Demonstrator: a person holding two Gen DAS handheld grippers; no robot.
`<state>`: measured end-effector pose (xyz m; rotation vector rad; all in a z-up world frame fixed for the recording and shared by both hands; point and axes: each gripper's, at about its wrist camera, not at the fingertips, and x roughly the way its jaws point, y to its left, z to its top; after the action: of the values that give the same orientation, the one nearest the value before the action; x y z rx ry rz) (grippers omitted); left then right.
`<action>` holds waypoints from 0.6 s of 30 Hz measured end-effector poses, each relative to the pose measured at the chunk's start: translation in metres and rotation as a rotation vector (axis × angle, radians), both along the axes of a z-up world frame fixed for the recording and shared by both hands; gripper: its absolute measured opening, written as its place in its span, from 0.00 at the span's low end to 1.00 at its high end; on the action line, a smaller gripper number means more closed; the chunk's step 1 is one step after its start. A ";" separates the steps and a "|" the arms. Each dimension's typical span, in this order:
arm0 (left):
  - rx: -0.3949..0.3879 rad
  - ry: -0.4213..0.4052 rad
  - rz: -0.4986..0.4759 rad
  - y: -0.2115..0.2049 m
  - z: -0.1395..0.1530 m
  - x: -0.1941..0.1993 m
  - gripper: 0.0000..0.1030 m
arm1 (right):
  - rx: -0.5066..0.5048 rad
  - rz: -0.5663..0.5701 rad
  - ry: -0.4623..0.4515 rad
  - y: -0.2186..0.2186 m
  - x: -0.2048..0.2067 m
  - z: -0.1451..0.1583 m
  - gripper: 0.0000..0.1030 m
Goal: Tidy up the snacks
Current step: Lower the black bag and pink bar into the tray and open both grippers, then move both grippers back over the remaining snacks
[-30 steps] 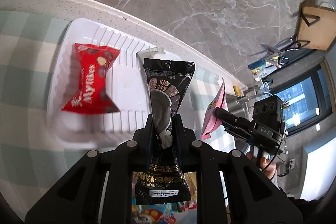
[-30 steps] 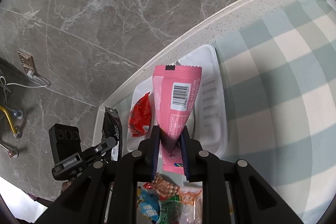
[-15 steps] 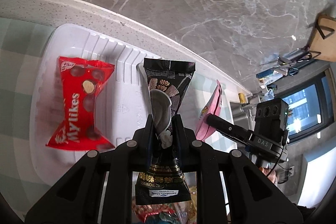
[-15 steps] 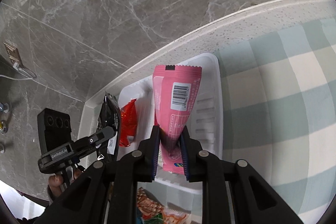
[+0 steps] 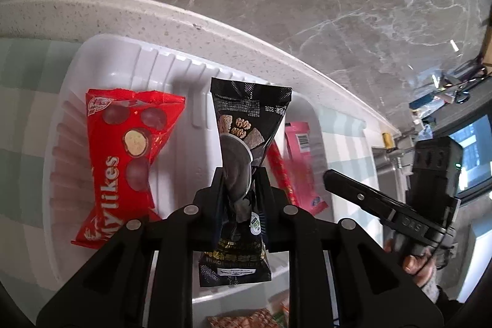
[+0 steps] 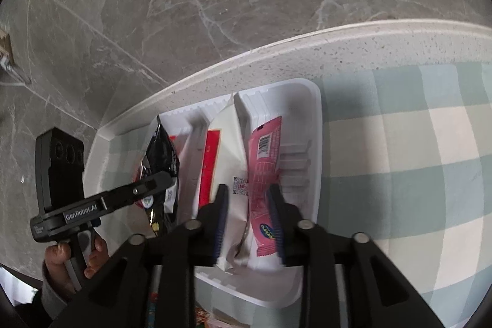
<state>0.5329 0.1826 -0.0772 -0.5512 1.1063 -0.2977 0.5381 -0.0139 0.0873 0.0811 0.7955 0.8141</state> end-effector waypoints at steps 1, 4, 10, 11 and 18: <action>0.013 -0.009 0.001 -0.001 0.000 0.000 0.24 | -0.005 0.000 -0.011 0.001 -0.003 0.001 0.36; 0.046 -0.041 0.005 -0.004 0.005 0.000 0.42 | -0.004 0.001 -0.047 0.001 -0.010 0.002 0.37; 0.047 -0.099 0.013 -0.008 0.026 -0.012 0.50 | 0.005 0.014 -0.101 -0.006 -0.038 0.009 0.41; 0.045 -0.108 0.014 -0.009 0.031 -0.015 0.51 | 0.007 0.017 -0.109 -0.009 -0.042 0.009 0.41; 0.040 -0.151 0.001 -0.002 0.059 -0.061 0.54 | 0.021 0.047 -0.150 -0.024 -0.089 0.012 0.44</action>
<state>0.4718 0.1804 -0.0182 -0.4858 0.9638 -0.3102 0.4494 -0.0382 0.0991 0.0199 0.6493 0.8628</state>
